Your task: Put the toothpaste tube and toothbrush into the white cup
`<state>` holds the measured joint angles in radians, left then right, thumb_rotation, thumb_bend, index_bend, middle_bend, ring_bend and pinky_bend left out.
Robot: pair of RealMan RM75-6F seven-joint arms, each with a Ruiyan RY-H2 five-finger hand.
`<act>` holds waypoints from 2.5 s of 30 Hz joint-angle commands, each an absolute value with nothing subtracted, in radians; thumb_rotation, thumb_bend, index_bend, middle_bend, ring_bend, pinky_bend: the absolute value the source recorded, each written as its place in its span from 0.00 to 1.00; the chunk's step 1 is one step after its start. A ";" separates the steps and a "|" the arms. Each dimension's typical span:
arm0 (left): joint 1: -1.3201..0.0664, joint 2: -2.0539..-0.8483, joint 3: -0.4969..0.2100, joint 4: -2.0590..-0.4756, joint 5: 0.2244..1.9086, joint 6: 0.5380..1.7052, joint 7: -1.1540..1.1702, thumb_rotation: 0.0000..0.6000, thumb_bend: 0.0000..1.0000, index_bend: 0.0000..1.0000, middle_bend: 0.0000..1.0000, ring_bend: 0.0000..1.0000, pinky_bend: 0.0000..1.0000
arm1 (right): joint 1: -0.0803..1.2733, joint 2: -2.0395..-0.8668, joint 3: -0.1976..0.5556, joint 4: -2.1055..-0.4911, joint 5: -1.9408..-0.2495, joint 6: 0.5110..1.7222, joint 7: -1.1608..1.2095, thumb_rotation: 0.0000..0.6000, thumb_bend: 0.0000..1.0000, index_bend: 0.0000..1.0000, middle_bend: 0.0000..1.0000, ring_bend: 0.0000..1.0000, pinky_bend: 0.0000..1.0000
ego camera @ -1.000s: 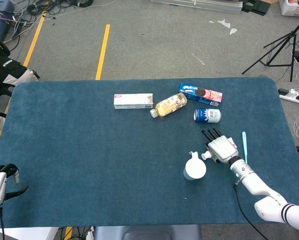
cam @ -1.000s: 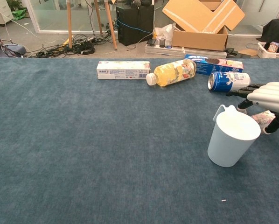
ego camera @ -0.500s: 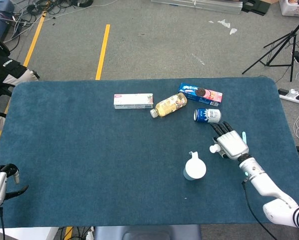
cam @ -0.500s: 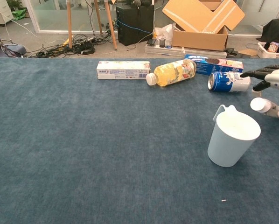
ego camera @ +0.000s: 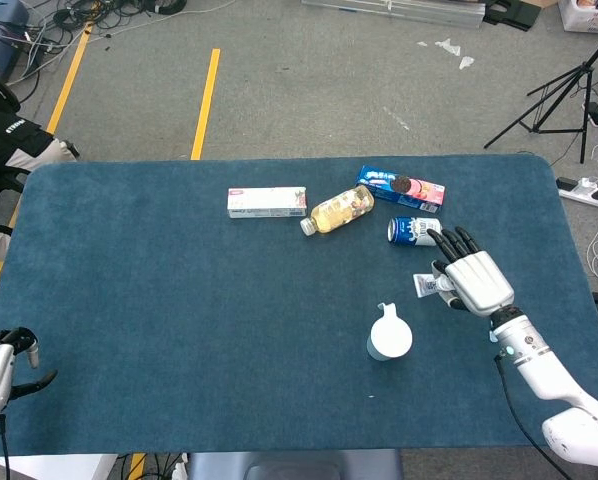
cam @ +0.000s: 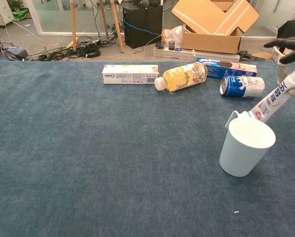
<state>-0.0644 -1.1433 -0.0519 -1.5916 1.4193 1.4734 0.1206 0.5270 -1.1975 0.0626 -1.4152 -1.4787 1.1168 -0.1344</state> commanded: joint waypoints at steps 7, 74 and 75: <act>-0.065 -1.144 -0.053 -1.589 1.416 1.471 0.121 1.00 0.00 0.70 0.44 0.39 0.35 | 0.506 -1.135 0.083 -1.502 -1.525 1.192 -0.084 1.00 0.30 0.65 0.00 0.00 0.06; -0.065 -1.147 -0.054 -1.587 1.413 1.472 0.126 1.00 0.00 0.70 0.44 0.39 0.35 | 0.449 -0.909 0.007 -1.815 -1.745 1.200 0.089 1.00 0.30 0.65 0.00 0.00 0.06; -0.065 -1.147 -0.054 -1.587 1.413 1.472 0.126 1.00 0.00 0.70 0.44 0.39 0.35 | 0.447 -0.908 0.005 -1.815 -1.749 1.203 0.093 1.00 0.30 0.65 0.00 0.00 0.06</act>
